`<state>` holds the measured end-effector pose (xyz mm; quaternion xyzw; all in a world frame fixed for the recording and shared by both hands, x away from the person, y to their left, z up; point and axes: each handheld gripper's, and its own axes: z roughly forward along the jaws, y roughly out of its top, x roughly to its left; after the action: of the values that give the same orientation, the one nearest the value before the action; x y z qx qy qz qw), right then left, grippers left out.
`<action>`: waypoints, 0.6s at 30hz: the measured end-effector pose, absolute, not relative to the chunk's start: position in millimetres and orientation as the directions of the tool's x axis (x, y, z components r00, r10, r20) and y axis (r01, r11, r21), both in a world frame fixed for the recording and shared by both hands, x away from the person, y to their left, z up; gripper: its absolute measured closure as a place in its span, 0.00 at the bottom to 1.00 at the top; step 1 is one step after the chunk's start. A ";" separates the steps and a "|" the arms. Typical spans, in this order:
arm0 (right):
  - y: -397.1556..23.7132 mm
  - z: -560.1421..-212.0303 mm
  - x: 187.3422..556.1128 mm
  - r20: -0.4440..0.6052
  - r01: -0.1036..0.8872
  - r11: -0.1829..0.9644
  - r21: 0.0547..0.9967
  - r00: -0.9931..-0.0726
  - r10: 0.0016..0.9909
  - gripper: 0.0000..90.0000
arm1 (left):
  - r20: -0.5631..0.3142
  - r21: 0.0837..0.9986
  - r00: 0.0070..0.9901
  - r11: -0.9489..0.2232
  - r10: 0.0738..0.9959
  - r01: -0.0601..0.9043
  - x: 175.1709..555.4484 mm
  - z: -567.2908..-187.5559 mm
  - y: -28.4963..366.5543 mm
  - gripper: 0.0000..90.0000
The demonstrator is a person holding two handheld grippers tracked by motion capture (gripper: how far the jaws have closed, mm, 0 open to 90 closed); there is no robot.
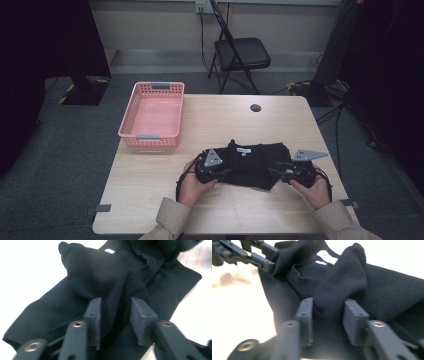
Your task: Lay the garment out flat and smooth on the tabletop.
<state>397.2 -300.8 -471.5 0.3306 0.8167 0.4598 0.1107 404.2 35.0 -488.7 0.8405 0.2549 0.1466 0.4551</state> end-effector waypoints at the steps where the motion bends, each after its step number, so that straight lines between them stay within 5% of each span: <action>1: -300.8 -471.3 397.4 0.129 0.438 0.356 0.825 -0.760 0.637 0.74 | 0.015 0.840 0.827 -0.456 0.562 0.295 404.2 -488.7 35.0 0.77; 7: -299.1 -468.9 396.0 0.110 0.420 0.382 0.823 -0.777 0.619 0.89 | -0.001 0.841 0.824 -0.445 0.567 0.307 405.2 -483.8 39.3 0.94; 18: -303.1 -461.7 395.0 0.117 0.415 0.374 0.830 -0.784 0.610 0.93 | 0.007 0.866 0.811 -0.410 0.584 0.288 404.5 -471.6 44.4 0.98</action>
<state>395.0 -303.1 -461.7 0.3117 0.8221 0.4647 0.1051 404.5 44.4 -471.6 0.8249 0.2643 0.1563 0.4746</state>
